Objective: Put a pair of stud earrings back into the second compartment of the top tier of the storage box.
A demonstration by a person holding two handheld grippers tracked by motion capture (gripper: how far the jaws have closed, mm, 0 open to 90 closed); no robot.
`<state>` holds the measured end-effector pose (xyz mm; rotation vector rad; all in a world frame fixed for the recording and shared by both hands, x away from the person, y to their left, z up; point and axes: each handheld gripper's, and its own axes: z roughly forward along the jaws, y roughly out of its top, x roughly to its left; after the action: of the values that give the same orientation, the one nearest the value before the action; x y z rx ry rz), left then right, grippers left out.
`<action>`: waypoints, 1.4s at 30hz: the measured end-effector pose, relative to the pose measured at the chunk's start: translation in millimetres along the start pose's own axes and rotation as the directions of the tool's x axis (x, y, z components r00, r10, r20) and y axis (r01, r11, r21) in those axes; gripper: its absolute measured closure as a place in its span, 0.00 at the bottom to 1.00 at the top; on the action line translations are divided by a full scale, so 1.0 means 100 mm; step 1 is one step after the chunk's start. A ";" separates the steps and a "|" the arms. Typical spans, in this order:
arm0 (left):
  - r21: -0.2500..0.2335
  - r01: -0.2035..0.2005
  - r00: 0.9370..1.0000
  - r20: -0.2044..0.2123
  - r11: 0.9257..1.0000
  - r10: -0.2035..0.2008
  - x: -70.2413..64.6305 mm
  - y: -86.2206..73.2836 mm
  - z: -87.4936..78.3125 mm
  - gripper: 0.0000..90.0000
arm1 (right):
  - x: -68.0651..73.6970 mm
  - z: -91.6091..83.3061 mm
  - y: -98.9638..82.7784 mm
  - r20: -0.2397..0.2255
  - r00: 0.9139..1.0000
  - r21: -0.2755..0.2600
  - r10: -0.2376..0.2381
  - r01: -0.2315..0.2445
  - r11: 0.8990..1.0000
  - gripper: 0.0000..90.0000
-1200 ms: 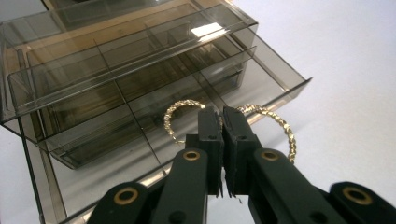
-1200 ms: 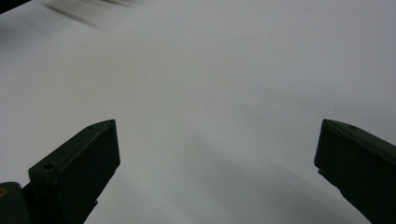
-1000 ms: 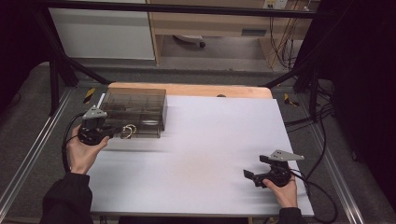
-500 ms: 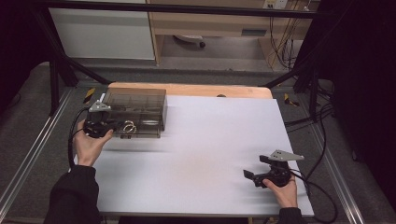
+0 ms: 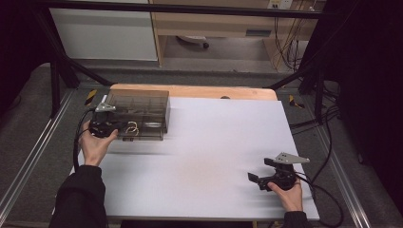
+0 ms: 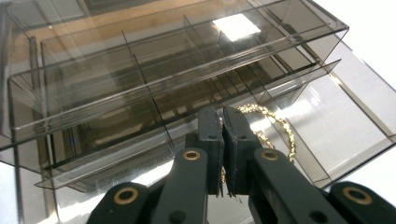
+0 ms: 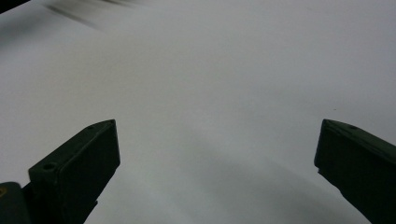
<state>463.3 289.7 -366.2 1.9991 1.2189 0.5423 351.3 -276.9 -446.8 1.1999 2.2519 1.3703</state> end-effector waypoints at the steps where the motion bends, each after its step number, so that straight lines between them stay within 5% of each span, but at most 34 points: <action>1: 0.004 -0.002 1.000 0.001 1.000 0.002 0.00 -0.01 0.01 0.96 | 0.00 0.00 0.00 0.001 1.000 -0.001 -0.001 0.001 1.000 0.01; 23: 0.011 -0.015 1.000 0.007 1.000 0.015 -0.02 -0.10 0.08 0.94 | 0.00 -0.01 0.00 -0.002 1.000 0.000 0.000 0.000 1.000 0.01; 42: -0.084 -0.029 0.998 0.050 0.996 0.033 -0.09 -0.07 -0.26 0.53 | 0.00 -0.01 0.00 0.001 1.000 -0.004 0.000 0.001 1.000 0.01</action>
<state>437.9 292.8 -354.8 1.9529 1.1183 0.5442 350.9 -277.6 -446.2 1.1986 2.2478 1.3726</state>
